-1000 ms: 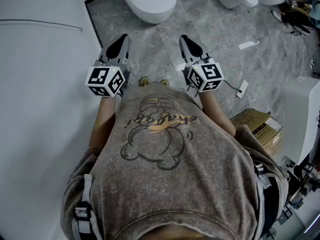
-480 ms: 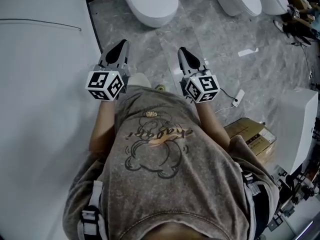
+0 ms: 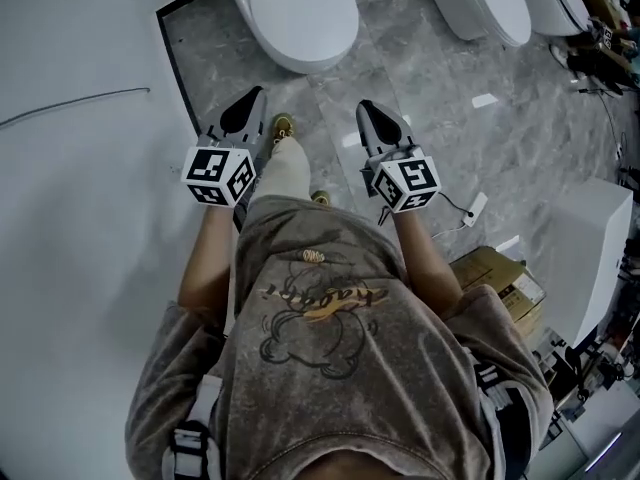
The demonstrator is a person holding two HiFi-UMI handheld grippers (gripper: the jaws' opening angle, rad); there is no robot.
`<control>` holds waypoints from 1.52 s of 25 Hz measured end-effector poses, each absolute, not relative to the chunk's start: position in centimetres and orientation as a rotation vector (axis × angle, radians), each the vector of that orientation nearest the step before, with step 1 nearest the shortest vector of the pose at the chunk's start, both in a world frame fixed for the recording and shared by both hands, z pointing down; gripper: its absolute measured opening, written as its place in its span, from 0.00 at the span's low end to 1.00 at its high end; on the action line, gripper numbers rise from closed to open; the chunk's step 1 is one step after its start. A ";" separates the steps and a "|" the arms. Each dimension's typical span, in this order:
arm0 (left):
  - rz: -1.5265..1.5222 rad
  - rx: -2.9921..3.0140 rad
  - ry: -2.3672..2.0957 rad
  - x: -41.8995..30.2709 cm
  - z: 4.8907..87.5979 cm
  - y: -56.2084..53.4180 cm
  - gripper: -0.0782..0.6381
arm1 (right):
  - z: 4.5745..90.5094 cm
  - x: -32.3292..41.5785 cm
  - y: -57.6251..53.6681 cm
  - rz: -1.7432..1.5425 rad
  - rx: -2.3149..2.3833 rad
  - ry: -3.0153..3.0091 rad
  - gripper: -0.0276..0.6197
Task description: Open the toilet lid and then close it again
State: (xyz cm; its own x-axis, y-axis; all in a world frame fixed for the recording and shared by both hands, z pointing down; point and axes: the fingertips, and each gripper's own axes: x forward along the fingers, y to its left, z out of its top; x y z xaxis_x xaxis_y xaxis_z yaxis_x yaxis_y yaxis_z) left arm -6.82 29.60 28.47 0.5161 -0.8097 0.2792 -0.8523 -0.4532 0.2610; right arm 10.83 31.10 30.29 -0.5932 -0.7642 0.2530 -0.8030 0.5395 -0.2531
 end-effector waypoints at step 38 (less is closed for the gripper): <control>0.771 2.417 -1.163 -5.5 69.4 7.0 0.64 | 70.5 5.9 8.8 0.520 1.225 -2.216 0.51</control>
